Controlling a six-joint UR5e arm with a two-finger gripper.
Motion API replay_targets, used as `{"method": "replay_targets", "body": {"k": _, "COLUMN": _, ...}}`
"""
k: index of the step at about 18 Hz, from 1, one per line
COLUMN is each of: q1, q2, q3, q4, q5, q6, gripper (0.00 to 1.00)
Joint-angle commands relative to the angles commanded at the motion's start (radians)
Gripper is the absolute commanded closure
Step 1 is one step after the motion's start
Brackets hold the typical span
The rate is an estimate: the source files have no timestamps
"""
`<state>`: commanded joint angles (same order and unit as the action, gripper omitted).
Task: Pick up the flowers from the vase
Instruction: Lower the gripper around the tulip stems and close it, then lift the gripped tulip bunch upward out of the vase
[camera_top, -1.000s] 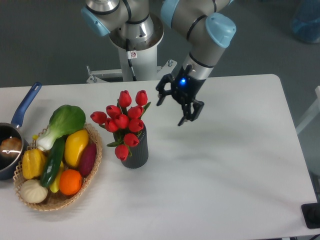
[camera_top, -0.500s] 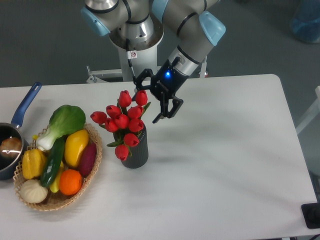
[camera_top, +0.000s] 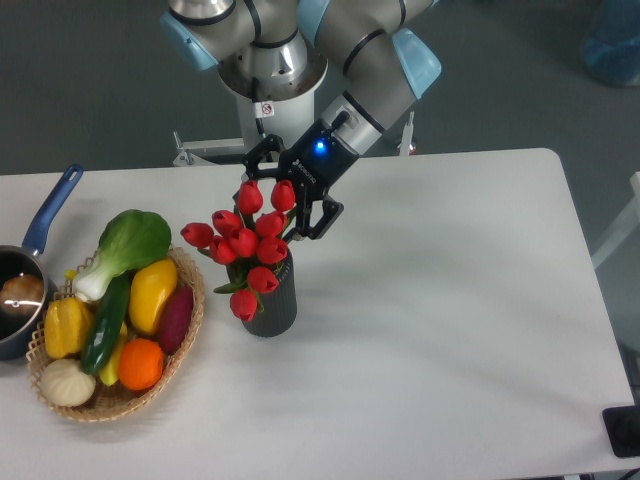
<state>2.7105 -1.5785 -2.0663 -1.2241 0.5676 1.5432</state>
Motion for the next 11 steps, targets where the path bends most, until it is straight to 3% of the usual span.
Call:
{"method": "replay_targets", "body": {"k": 7, "q1": 0.006, "q2": -0.002, "q3": 0.005, "q4": 0.002, "q5": 0.000, "q6": -0.037, "gripper": 0.91}}
{"method": "replay_targets", "body": {"k": 9, "q1": 0.008, "q2": 0.000, "q3": 0.008, "q4": 0.000, "q5": 0.000, "q6": -0.038, "gripper": 0.99}}
{"method": "replay_targets", "body": {"k": 11, "q1": 0.009, "q2": 0.000, "q3": 0.009, "q4": 0.000, "q5": 0.000, "q6": -0.038, "gripper": 1.00}}
